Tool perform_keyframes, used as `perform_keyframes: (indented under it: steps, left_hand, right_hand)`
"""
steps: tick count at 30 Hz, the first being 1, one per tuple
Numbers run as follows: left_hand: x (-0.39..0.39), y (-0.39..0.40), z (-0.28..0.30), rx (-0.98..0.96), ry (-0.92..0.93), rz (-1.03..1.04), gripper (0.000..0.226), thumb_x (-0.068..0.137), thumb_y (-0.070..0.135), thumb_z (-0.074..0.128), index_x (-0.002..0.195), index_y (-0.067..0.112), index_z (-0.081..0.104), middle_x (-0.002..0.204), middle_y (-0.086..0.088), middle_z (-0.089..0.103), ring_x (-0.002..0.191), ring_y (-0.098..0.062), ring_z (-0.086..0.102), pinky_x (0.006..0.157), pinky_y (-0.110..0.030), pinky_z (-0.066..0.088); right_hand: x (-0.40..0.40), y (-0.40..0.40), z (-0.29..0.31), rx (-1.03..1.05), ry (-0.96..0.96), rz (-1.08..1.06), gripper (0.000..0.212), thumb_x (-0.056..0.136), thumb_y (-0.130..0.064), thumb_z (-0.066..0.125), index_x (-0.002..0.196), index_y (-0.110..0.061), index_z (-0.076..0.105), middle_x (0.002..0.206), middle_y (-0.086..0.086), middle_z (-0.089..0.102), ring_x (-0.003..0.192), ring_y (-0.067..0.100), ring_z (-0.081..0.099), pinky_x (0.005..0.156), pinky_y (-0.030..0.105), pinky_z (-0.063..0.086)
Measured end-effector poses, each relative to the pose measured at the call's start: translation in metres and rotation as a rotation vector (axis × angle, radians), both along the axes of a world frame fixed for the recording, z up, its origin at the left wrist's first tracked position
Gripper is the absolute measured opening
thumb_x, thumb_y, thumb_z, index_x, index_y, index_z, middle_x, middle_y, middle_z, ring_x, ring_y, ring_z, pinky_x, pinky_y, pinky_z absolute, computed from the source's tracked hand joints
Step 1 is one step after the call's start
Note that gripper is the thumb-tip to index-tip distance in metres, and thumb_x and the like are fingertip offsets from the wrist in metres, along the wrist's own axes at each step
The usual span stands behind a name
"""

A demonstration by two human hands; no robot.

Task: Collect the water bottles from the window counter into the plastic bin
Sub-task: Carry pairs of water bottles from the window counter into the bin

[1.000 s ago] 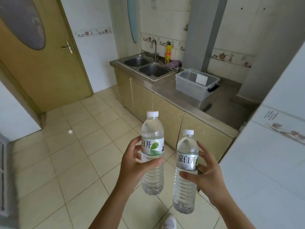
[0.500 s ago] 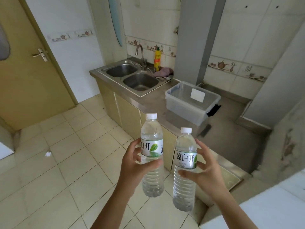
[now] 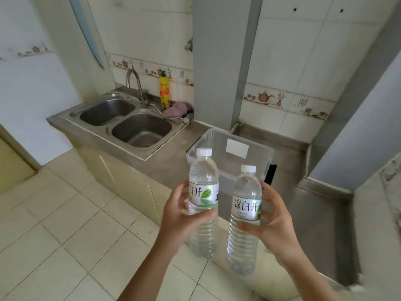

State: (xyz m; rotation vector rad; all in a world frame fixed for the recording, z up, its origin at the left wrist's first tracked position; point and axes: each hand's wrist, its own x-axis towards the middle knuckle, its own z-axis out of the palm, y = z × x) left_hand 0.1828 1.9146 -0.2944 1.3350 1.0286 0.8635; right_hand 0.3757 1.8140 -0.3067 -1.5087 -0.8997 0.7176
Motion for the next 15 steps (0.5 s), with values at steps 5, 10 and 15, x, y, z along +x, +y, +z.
perform_keyframes:
  steps: [5, 10, 15]
  left_hand:
    - [0.051, 0.069, 0.010, 0.041, -0.025, -0.099, 0.072, 0.058, 0.002, 0.092, 0.108, 0.040, 0.058, 0.097, 0.016, 0.074, 0.084, -0.001, 0.070, 0.065, -0.017, 0.055]
    - [0.121, 0.129, 0.018, 0.088, -0.014, -0.119, 0.079, 0.045, 0.016, 0.096, 0.107, 0.047, 0.058, 0.105, 0.013, 0.073, 0.094, -0.008, 0.070, 0.076, -0.030, 0.059]
    - [0.190, 0.177, 0.011, 0.190, 0.050, -0.142, 0.080, 0.049, 0.023, 0.096, 0.107, 0.051, 0.049, 0.112, 0.015, 0.066, 0.101, -0.008, 0.066, 0.085, -0.036, 0.057]
  right_hand:
    - [0.036, 0.051, 0.010, 0.013, 0.000, -0.075, 0.104, 0.049, 0.003, 0.091, 0.132, -0.041, 0.045, 0.121, -0.012, 0.059, 0.093, 0.002, 0.067, 0.070, 0.022, 0.056]
    - [0.090, 0.103, 0.020, 0.075, -0.067, -0.130, 0.101, 0.052, 0.002, 0.090, 0.132, -0.040, 0.045, 0.126, -0.017, 0.057, 0.108, 0.006, 0.061, 0.079, 0.023, 0.057]
    - [0.144, 0.154, 0.017, 0.102, -0.064, -0.124, 0.099, 0.055, 0.003, 0.089, 0.132, -0.038, 0.043, 0.128, -0.018, 0.053, 0.105, -0.006, 0.059, 0.071, 0.013, 0.054]
